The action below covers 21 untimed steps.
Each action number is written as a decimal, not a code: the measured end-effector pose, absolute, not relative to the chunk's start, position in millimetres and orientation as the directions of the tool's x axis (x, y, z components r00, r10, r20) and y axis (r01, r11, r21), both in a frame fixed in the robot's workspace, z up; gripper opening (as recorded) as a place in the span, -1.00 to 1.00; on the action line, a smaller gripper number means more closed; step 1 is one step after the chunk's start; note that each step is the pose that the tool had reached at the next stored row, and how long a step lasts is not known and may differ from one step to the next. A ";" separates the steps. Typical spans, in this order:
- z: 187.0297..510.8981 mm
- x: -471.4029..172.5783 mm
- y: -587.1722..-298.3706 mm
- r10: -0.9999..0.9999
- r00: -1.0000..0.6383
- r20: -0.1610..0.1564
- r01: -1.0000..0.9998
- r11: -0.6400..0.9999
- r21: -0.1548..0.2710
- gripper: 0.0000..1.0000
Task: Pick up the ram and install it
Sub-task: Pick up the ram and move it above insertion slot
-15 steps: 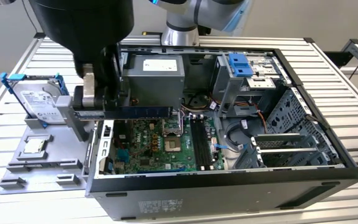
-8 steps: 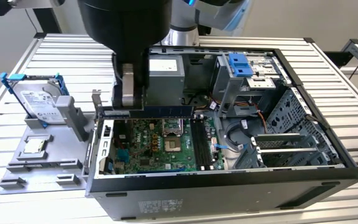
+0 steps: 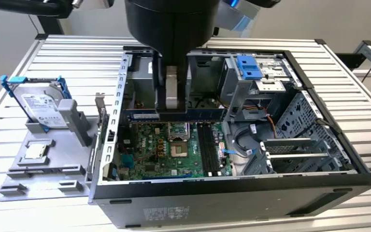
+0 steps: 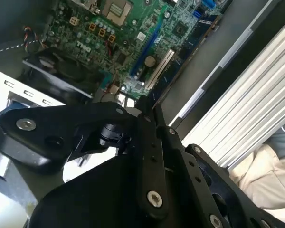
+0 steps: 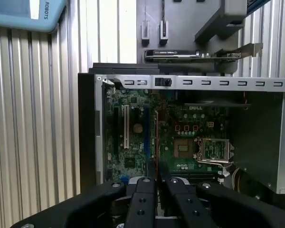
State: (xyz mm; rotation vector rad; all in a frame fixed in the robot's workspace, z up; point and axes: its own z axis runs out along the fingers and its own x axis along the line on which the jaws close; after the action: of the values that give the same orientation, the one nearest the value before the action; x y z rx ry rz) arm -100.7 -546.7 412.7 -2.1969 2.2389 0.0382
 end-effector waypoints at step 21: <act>411.4 -15.7 -546.0 -1.000 -0.019 -0.020 -1.000 0.019 0.014 -1.00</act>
State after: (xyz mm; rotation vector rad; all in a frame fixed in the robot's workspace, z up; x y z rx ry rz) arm -15.7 -546.0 411.4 -2.1970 2.2388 0.0382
